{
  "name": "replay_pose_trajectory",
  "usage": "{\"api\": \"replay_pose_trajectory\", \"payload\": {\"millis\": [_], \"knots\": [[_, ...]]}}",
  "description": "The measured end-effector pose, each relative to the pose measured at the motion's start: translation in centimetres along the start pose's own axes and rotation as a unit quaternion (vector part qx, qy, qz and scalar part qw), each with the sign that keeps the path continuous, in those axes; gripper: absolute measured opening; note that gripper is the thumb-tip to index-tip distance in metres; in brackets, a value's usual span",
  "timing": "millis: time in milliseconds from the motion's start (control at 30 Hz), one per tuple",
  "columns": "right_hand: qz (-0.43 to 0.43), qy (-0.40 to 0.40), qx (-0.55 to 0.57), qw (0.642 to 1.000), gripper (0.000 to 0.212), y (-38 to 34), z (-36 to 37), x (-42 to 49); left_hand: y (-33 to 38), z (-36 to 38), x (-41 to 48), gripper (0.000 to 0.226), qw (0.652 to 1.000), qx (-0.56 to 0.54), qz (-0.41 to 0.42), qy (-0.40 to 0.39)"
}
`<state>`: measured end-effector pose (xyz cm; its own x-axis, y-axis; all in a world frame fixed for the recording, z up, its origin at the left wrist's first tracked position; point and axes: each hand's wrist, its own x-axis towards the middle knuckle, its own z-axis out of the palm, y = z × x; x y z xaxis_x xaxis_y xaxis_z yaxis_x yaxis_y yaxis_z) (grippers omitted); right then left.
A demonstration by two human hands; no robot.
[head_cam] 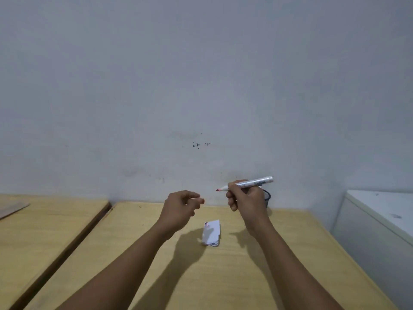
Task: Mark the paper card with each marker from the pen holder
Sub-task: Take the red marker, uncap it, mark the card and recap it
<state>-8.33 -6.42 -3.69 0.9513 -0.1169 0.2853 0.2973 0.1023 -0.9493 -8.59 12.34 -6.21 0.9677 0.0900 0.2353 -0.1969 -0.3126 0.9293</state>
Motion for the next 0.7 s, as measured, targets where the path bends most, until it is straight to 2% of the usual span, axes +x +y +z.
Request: {"api": "replay_pose_trajectory", "payload": {"millis": [100,267,500,700], "knots": [[-0.010,-0.001,0.013,1.000,0.015,-2.1,-0.2,-1.0,3.4,0.0,-1.2,0.014,0.994,-0.097,0.003,-0.044],[-0.033,-0.022,0.014,0.999,0.018,-3.6,-0.8,-2.2,5.6,0.5,-2.5,0.016,0.988,-0.134,0.015,-0.081],[-0.016,-0.067,-0.008,0.998,0.019,-4.5,-1.6,-3.1,6.8,1.2,-3.5,0.016,0.990,-0.069,0.058,-0.112],[-0.021,-0.107,-0.007,0.994,0.022,-5.7,-2.2,-3.3,8.3,1.4,-3.8,0.032,0.984,0.013,0.108,-0.141]]}}
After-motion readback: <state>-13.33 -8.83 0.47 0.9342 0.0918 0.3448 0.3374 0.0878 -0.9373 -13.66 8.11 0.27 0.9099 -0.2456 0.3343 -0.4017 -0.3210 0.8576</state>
